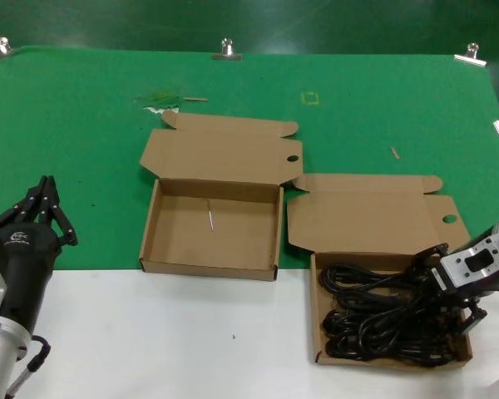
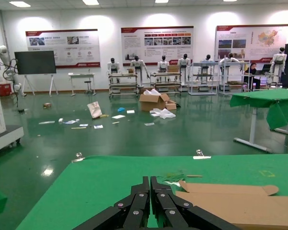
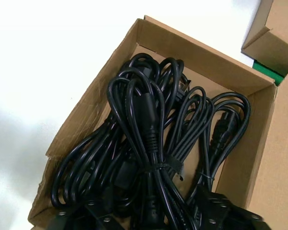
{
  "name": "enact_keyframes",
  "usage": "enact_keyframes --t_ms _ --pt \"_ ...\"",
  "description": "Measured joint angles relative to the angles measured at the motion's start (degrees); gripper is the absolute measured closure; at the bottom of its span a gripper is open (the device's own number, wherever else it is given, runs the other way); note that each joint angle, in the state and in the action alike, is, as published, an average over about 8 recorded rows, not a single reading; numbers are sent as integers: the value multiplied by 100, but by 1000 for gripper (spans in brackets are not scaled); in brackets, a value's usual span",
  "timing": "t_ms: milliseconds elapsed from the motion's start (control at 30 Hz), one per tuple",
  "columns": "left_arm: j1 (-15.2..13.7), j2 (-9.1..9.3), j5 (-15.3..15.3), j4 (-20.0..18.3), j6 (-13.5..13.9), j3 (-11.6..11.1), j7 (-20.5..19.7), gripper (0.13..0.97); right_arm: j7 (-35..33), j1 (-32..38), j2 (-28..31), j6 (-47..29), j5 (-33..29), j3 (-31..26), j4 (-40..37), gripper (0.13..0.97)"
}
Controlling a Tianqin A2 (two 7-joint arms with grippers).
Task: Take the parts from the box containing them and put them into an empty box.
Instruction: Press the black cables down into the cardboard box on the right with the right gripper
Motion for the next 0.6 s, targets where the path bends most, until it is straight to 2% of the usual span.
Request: enact_keyframes --t_ms 500,600 --pt "0 0 0 0 0 0 0 946 -44 38 -69 23 12 -10 -85 726" --pt "0 0 0 0 0 0 0 946 -41 40 -57 12 17 -7 -72 758"
